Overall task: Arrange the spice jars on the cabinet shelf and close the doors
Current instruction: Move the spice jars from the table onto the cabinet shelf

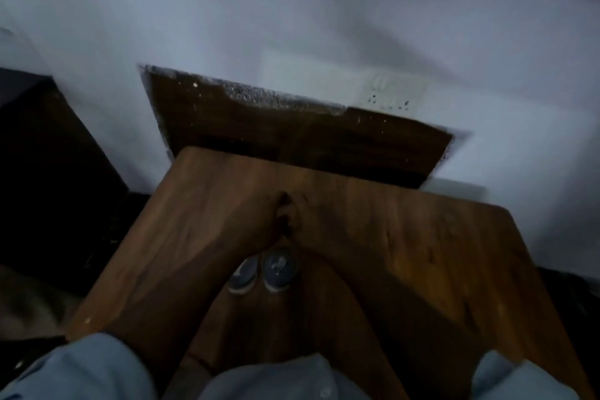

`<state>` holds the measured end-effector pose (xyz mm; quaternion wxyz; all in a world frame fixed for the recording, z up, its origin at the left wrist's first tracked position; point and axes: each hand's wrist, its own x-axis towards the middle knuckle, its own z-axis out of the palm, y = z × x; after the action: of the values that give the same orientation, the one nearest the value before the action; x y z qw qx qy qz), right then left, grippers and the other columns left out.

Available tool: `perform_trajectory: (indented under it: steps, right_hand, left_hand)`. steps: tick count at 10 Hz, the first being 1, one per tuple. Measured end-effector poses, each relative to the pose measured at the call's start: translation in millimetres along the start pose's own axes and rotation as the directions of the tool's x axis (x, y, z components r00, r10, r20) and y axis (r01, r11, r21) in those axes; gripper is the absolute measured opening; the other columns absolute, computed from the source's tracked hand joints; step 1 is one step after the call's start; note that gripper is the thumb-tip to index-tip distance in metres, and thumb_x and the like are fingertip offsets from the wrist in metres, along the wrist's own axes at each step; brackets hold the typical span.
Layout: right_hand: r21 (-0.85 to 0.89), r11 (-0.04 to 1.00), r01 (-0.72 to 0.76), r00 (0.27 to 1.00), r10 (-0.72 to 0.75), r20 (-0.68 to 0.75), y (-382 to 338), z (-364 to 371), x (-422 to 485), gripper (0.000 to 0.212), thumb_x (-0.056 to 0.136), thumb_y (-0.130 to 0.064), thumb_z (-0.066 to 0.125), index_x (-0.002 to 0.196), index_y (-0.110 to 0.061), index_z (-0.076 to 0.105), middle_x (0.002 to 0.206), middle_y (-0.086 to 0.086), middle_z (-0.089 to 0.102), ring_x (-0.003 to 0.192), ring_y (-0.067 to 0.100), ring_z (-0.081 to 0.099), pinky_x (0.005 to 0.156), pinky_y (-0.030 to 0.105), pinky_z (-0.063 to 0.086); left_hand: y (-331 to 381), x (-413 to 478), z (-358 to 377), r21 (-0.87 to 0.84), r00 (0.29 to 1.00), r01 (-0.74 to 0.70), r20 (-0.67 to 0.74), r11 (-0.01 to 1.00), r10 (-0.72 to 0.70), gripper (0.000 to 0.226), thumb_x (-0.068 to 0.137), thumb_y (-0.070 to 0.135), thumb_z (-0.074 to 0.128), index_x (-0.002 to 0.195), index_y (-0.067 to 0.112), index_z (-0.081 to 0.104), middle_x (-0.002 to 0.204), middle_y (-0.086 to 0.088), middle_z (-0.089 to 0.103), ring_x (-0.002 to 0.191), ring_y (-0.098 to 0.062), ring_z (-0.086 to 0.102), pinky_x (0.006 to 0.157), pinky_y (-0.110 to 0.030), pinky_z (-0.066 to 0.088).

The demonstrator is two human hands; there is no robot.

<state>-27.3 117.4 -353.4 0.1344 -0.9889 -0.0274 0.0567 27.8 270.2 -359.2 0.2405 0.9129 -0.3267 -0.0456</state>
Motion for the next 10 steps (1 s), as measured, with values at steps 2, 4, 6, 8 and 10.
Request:
perform_trajectory:
  steps: [2, 4, 6, 8, 10]
  right_hand:
    - [0.106, 0.990, -0.094, 0.991, 0.083, 0.109, 3, 66, -26, 0.076, 0.089, -0.039, 0.070, 0.154, -0.012, 0.043, 0.154, 0.011, 0.046, 0.140, 0.031, 0.045, 0.113, 0.040, 0.038]
    - [0.153, 0.969, -0.191, 0.948, 0.142, 0.284, 1, 100, -22, 0.117, 0.075, -0.044, 0.086, 0.164, -0.015, 0.015, 0.161, 0.012, 0.032, 0.143, 0.032, 0.038, 0.116, 0.042, 0.036]
    - [0.169, 0.976, -0.136, 0.973, 0.100, 0.208, 11, 105, -17, 0.098, 0.081, -0.050, 0.079, 0.159, -0.017, 0.030, 0.150, 0.009, 0.046, 0.133, 0.031, 0.050, 0.106, 0.038, 0.045]
    - [0.368, 0.910, -0.191, 0.981, 0.162, 0.108, 41, 55, -12, 0.094, 0.075, -0.033, 0.085, 0.155, -0.016, 0.038, 0.153, 0.011, 0.045, 0.139, 0.030, 0.046, 0.113, 0.044, 0.042]
    - [0.561, 0.822, -0.094, 0.985, 0.158, -0.066, 57, -36, 1, 0.093, 0.073, -0.026, 0.091, 0.152, -0.018, 0.043, 0.149, 0.007, 0.052, 0.134, 0.024, 0.053, 0.104, 0.023, 0.045]
  left_hand:
    - [-37, -39, 71, 0.205, 0.960, 0.026, 0.269, 0.978, -0.082, 0.085, 0.089, 0.049, 0.062, 0.160, 0.033, 0.020, 0.143, -0.004, 0.051, 0.121, -0.036, 0.048, 0.090, -0.041, 0.049]
    - [-48, -53, 93, 0.196, 0.920, 0.084, 0.362, 0.977, -0.151, 0.113, 0.077, 0.059, 0.073, 0.161, 0.031, 0.002, 0.161, -0.004, 0.031, 0.146, -0.037, 0.022, 0.109, -0.055, 0.034]
    - [-45, -54, 96, 0.133, 0.942, 0.108, 0.303, 0.985, -0.145, 0.104, 0.083, 0.049, 0.068, 0.162, 0.023, 0.005, 0.163, -0.006, 0.030, 0.147, -0.038, 0.023, 0.111, -0.052, 0.031]
    - [-33, -28, 69, -0.073, 0.967, 0.145, 0.223, 0.987, -0.126, 0.092, 0.077, 0.029, 0.079, 0.155, 0.016, 0.031, 0.140, -0.005, 0.057, 0.130, -0.031, 0.046, 0.109, -0.041, 0.036]
    - [17, 26, 5, -0.362, 0.998, 0.068, 0.027, 0.930, -0.063, 0.077, 0.071, 0.031, 0.089, 0.137, 0.022, 0.052, 0.129, 0.006, 0.061, 0.115, -0.014, 0.060, 0.098, -0.032, 0.050]
